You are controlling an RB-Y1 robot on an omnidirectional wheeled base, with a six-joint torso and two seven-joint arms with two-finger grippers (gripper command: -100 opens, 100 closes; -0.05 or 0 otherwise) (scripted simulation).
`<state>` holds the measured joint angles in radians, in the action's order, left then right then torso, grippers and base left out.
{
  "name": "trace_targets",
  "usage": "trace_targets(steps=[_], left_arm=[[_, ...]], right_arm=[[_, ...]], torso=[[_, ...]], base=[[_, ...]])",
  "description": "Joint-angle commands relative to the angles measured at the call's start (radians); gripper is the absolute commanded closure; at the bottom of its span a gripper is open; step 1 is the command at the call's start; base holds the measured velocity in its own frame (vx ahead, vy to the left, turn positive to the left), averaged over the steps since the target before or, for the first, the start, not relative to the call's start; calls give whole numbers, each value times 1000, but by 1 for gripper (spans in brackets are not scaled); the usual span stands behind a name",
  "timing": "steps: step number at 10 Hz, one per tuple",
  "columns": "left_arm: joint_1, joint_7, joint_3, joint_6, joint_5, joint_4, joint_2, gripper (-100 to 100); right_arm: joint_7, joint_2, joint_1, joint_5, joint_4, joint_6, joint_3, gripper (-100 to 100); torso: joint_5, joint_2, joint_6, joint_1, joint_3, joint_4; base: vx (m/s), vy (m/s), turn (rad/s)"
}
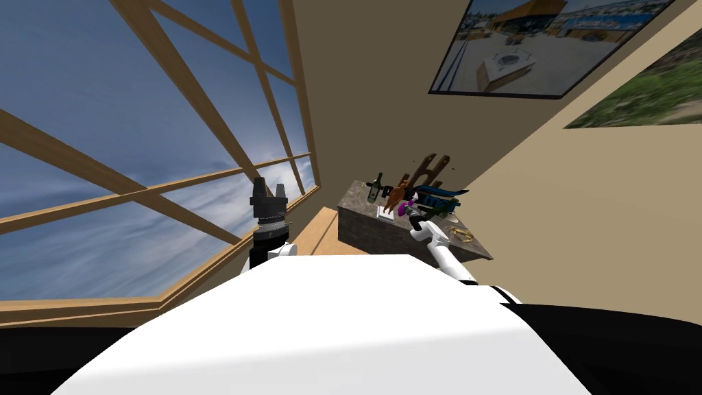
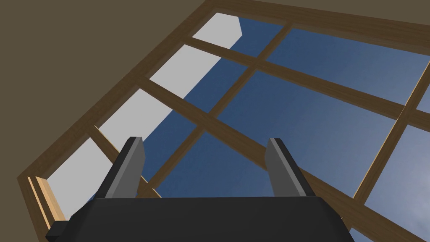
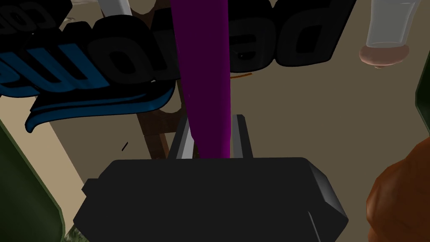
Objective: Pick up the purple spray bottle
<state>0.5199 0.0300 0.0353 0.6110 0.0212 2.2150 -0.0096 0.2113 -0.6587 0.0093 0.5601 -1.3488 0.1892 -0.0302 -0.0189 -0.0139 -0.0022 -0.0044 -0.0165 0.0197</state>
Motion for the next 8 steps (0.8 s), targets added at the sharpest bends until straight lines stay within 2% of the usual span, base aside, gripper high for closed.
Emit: trace_targets(steps=[1, 2, 3, 4, 6, 7, 8], left_arm=[[0, 0, 0, 0, 0, 0, 0, 0], [0, 0, 0, 0, 0, 0, 0, 0], [0, 0, 0, 0, 0, 0, 0, 0], [0, 0, 0, 0, 0, 0, 0, 0], [0, 0, 0, 0, 0, 0, 0, 0], [0, 0, 0, 0, 0, 0, 0, 0], [0, 0, 0, 0, 0, 0, 0, 0]], right_arm=[[6, 1, 50, -5, -11, -7, -10, 100], [6, 1, 63, -5, -11, -7, -10, 100], [43, 0, 88, -42, -56, -32, -60, 100], [43, 0, 123, -42, -92, -32, -65, 100], [43, 0, 169, -42, -96, -32, -65, 100], [81, 0, 210, -80, -158, -58, -110, 100], [81, 0, 240, -80, -180, -58, -119, 100]], torso=[[0, 0, 0, 0, 0, 0], [-1, 2, 0, -2, 1, 0], [-4, 4, 2, -4, 1, 3], [-4, 2, 2, -5, -1, 3], [-5, 1, 2, -4, -2, 4], [-5, 3, 3, -6, -1, 4], [-3, 1, 2, -4, -1, 3]], base=[[53, 14, 10], [15, 4, 15], [81, 25, -12], [109, 42, -23], [34, 18, 4], [80, 37, -13], [112, 36, -16]])
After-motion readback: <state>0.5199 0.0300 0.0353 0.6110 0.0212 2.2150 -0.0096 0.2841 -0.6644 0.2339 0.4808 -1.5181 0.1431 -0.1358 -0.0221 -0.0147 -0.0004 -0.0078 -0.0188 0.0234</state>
